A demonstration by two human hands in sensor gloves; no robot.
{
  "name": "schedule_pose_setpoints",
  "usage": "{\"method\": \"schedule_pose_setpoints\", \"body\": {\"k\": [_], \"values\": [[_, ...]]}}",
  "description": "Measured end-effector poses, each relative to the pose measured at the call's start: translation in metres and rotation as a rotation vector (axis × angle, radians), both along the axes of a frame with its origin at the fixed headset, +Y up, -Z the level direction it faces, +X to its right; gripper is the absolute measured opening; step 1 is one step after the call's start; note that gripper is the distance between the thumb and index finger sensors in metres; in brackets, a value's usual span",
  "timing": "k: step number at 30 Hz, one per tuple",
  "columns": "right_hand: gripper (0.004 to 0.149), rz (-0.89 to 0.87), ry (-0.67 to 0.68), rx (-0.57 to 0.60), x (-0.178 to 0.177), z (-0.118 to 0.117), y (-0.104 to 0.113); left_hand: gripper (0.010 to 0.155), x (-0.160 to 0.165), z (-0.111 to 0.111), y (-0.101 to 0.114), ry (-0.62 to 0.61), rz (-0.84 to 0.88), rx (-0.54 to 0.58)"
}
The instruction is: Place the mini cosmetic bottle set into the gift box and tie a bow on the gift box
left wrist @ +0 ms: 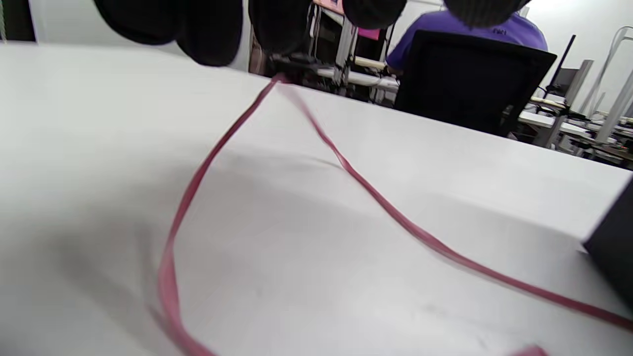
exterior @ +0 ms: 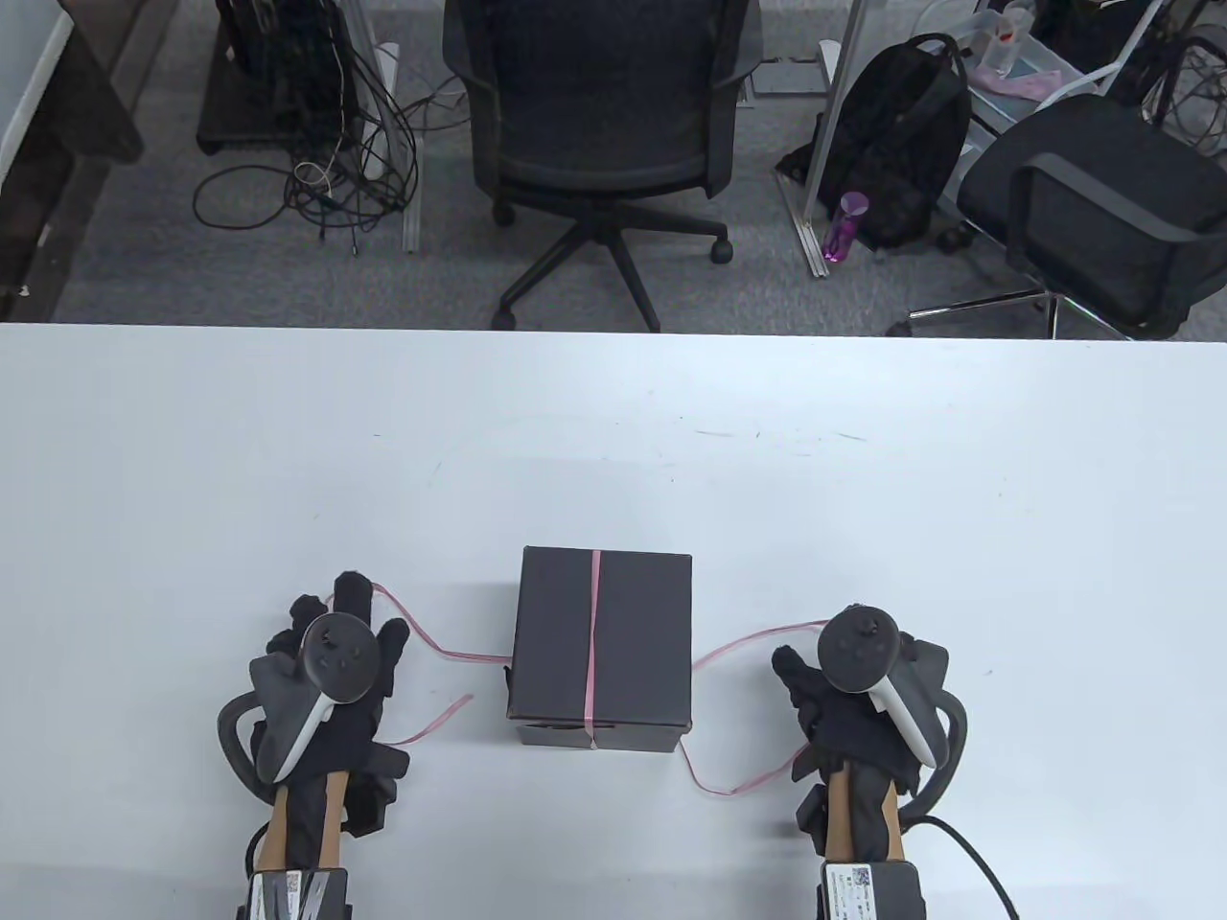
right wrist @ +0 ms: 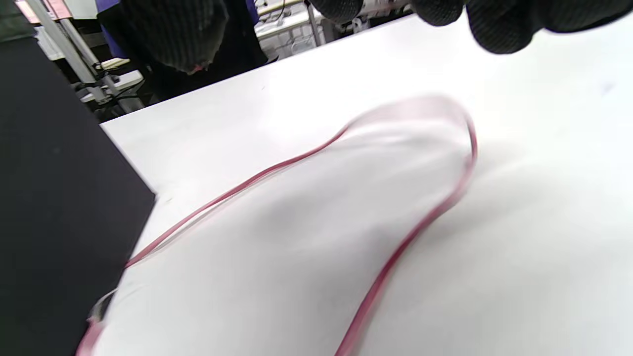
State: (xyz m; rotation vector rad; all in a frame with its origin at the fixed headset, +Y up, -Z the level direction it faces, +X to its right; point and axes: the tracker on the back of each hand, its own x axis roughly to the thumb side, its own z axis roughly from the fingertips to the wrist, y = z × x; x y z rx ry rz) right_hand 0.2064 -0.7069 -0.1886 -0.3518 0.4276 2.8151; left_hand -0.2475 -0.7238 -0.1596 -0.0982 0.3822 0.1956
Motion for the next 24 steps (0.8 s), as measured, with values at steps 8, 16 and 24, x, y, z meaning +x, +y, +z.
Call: {"method": "schedule_pose_setpoints", "body": {"k": [8, 16, 24], "values": [[0.058, 0.168, 0.157, -0.133, 0.004, 0.003, -0.021, 0.066, 0.001, 0.010, 0.022, 0.044, -0.033, 0.235], [0.089, 0.397, 0.171, -0.344, -0.013, -0.005, -0.065, 0.066, 0.003, 0.007, 0.018, 0.001, 0.079, 0.200], [0.052, 0.622, 0.332, -0.220, -0.032, -0.004, -0.066, 0.066, 0.007, 0.005, 0.013, -0.023, 0.073, 0.182]]}}
